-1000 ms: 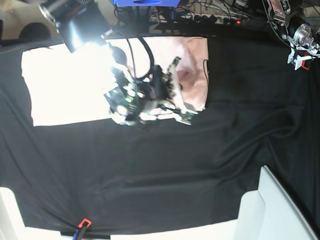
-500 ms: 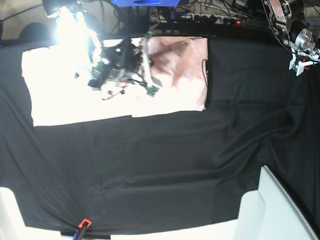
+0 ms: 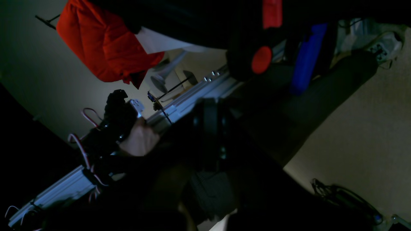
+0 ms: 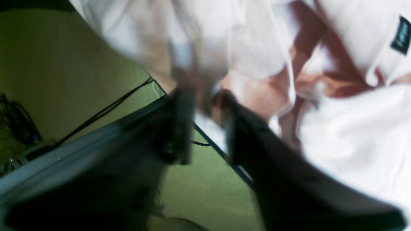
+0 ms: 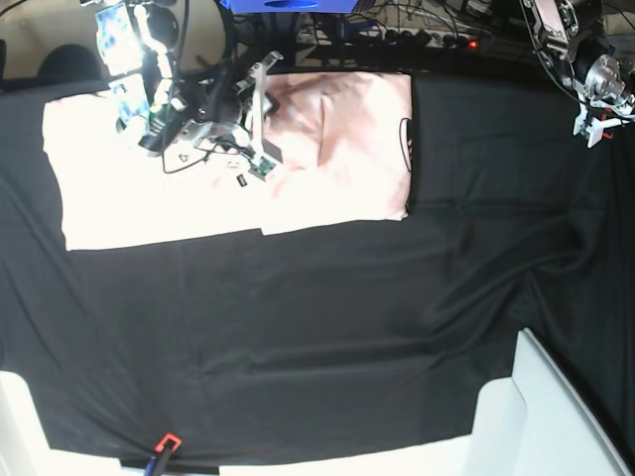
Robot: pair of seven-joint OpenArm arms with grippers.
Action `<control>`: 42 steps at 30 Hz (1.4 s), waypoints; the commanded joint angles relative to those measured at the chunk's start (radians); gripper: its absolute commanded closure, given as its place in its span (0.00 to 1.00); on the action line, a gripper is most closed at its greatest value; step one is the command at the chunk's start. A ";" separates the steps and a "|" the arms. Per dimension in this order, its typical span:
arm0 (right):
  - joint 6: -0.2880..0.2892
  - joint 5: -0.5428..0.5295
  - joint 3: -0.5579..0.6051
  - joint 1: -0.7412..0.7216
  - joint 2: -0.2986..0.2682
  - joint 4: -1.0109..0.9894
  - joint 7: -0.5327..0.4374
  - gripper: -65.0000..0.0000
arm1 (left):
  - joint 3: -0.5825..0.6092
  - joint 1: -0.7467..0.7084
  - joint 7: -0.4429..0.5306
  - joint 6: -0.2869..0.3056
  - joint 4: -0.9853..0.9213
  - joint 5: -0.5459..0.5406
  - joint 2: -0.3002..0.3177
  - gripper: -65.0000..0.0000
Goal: Fold the T-shirt properly
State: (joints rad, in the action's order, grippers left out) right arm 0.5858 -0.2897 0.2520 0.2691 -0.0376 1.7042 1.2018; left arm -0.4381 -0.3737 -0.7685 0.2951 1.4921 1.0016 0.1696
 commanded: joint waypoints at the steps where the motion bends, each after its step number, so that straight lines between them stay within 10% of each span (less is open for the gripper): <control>1: 0.003 -0.015 -0.010 0.003 0.005 0.018 -0.009 0.66 | -0.008 -0.003 -0.010 -0.012 0.014 0.020 0.017 1.00; 10: 0.003 -0.015 -0.039 0.045 0.005 0.208 0.010 0.58 | 0.000 -0.003 -0.010 -0.012 0.014 0.021 0.017 1.00; 17: 0.003 -0.013 0.103 -0.070 0.017 0.182 0.040 1.00 | 0.002 -0.001 -0.010 -0.012 0.014 0.021 0.015 1.00; 26: 0.003 -0.012 0.116 -0.143 0.066 0.061 0.029 0.61 | -0.006 -0.008 -0.010 -0.012 0.014 0.021 0.015 1.00; 42: 0.003 -0.012 0.086 -0.184 0.057 -0.160 -0.067 0.59 | -0.008 -0.009 -0.010 -0.012 0.014 0.021 0.015 1.00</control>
State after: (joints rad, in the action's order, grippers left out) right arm 0.5850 -0.2863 0.3382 0.0994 0.0143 1.5291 1.1458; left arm -0.4385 -0.3801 -0.7689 0.2951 1.4918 1.0023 0.1696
